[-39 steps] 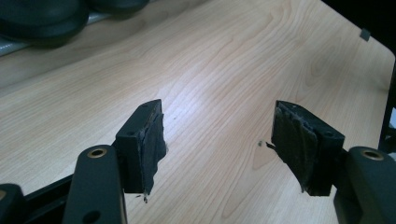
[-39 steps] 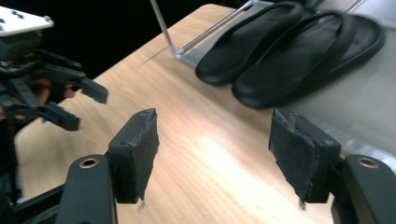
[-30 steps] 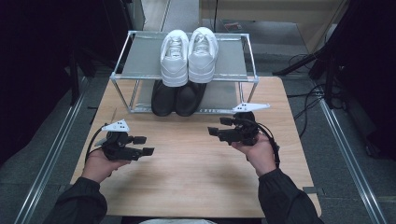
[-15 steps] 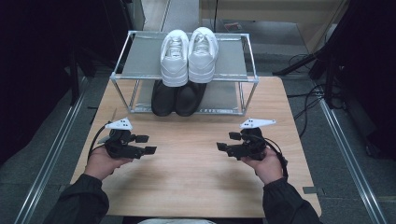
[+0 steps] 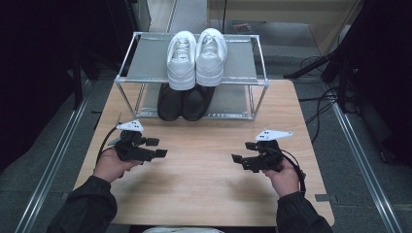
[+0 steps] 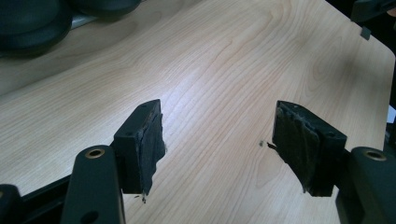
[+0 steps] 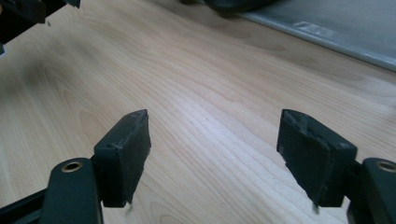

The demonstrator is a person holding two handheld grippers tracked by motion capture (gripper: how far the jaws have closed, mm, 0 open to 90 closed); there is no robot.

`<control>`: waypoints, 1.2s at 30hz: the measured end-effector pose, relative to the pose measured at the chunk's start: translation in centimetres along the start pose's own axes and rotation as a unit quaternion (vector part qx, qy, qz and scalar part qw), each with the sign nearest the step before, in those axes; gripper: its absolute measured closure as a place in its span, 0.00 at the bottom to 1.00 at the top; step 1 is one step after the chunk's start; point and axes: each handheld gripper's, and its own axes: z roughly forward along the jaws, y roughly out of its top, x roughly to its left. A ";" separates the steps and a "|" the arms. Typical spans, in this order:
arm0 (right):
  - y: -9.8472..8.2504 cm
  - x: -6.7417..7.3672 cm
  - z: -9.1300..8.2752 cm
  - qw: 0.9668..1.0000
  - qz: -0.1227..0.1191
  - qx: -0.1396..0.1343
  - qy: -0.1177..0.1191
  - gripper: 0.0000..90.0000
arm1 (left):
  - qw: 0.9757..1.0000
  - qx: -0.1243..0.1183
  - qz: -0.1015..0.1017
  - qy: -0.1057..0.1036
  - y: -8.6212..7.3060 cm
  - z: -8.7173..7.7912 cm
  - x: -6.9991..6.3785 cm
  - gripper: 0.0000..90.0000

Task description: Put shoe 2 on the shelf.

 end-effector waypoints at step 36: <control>-0.1 -0.3 0.9 0.999 -0.004 0.033 -0.029 0.27 | 0.999 -0.027 0.023 0.019 -0.1 0.4 -0.3 0.28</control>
